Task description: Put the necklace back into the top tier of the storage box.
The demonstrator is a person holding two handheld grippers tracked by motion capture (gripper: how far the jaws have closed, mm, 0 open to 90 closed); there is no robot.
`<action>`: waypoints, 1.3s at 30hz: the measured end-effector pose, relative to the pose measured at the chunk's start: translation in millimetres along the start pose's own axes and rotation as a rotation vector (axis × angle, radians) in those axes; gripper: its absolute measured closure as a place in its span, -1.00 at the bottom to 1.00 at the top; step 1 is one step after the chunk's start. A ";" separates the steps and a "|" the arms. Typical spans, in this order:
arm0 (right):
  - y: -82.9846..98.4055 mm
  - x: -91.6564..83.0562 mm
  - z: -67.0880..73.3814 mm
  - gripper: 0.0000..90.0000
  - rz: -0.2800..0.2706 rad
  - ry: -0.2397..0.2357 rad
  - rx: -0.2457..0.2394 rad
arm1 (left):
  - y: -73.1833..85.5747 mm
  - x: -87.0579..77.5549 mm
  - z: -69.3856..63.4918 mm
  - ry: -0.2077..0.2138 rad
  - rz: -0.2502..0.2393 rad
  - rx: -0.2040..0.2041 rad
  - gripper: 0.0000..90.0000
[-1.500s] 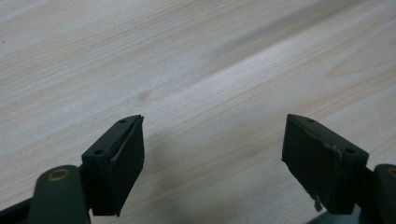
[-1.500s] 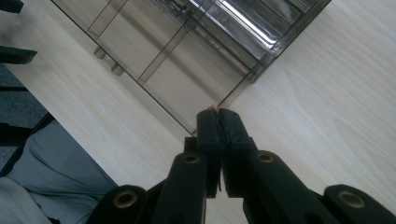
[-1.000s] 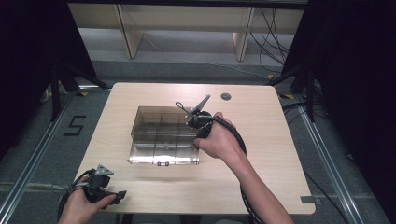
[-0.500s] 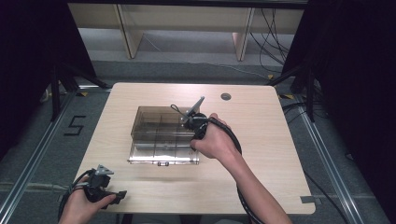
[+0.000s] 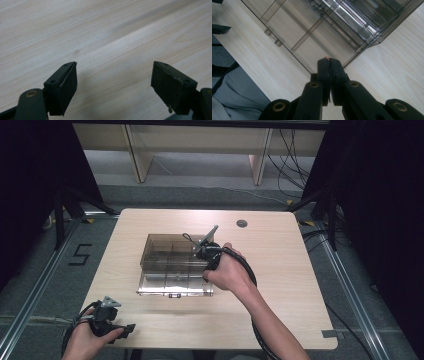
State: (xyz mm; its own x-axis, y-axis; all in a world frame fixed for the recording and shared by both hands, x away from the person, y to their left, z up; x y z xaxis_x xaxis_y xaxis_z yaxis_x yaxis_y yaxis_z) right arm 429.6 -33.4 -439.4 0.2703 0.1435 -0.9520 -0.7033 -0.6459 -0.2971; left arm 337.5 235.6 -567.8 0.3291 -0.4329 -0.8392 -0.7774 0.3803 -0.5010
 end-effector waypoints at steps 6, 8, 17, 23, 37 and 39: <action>-0.3 5.0 3.3 0.96 0.006 -0.008 -0.008 | 0.0 2.6 -1.5 0.005 -0.005 0.008 -0.54; -1.0 7.2 4.8 0.96 0.008 -0.011 -0.011 | 1.2 3.0 -2.8 0.015 0.007 0.003 -0.54; -3.9 9.9 6.6 0.96 0.008 -0.008 -0.024 | 0.7 1.9 -1.9 0.011 0.007 0.012 -0.54; -3.8 11.1 6.9 0.96 0.019 -0.001 -0.039 | -0.9 5.5 -4.6 0.015 -0.002 0.000 -0.54; -2.7 27.5 9.2 0.96 0.034 -0.005 -0.034 | -1.4 6.2 -3.5 0.015 -0.016 0.001 -0.55; -2.2 29.4 9.8 0.96 0.040 -0.002 -0.036 | -1.0 5.6 -3.4 0.028 -0.001 -0.003 -0.55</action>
State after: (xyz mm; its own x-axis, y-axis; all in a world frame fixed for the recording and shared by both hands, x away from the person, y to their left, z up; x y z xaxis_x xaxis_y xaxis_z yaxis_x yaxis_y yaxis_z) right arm 432.6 -20.4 -467.4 0.2409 0.1183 -0.9633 -0.6897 -0.6775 -0.2557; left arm 338.3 230.0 -571.3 0.3151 -0.4561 -0.8323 -0.7787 0.3772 -0.5014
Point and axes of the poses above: each handheld gripper's, and its own axes: x roughly forward along the jaws, y roughly out of its underside, z roughly to its left, the point moved 9 cm from there along x, roughly forward along the jaws, and after that the axes turned 10 degrees about y, right-handed, at the moved point
